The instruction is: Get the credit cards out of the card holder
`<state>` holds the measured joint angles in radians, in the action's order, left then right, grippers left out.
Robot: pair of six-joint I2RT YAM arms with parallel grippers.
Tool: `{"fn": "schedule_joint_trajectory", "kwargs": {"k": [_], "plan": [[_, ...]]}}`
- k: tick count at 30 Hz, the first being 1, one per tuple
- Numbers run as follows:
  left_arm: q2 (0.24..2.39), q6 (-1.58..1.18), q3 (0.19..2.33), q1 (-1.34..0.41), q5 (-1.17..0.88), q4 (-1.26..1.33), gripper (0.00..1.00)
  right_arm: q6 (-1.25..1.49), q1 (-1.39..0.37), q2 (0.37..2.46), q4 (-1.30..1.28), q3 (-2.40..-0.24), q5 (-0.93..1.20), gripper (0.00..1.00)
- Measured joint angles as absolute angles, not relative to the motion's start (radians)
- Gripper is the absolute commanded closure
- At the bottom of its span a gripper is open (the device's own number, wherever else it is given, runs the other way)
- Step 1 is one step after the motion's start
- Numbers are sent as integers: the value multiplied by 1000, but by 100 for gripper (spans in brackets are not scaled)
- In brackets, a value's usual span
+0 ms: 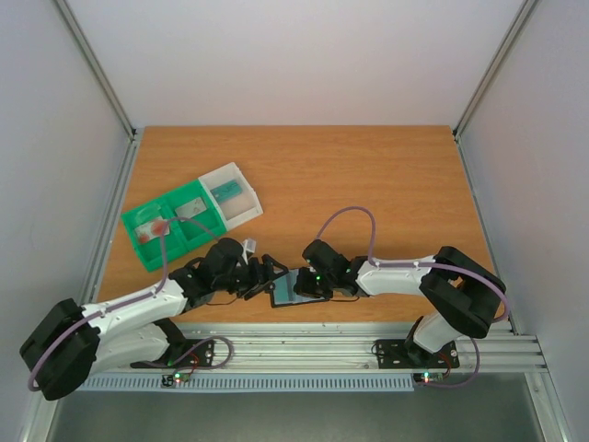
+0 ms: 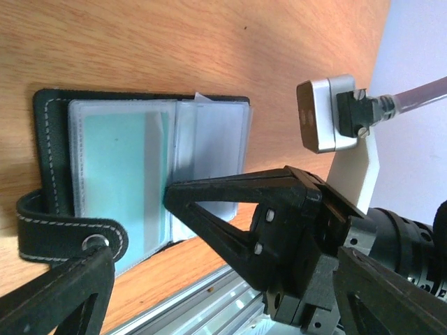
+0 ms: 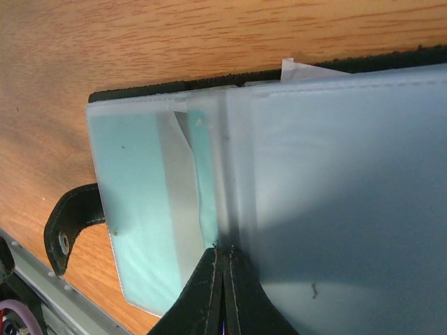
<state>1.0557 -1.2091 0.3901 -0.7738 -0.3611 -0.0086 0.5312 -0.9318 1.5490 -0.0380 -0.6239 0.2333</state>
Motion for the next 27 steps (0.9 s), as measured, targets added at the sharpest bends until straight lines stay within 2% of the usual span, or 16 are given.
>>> {"fn": "schedule_joint_trajectory", "kwargs": {"k": [8, 16, 22, 27], "plan": [[1098, -1254, 390, -781, -378, 42, 14, 538, -932, 1549, -29, -619, 233, 99], [1035, -1339, 366, -810, -358, 39, 14, 557, -932, 1549, -14, -611, 233, 99], [1032, -1378, 340, -813, -326, 34, 13, 568, -933, 1529, -1, -599, 232, 82], [1060, -1380, 344, -813, -317, 35, 13, 562, -933, 1439, -39, -585, 223, 79]]}}
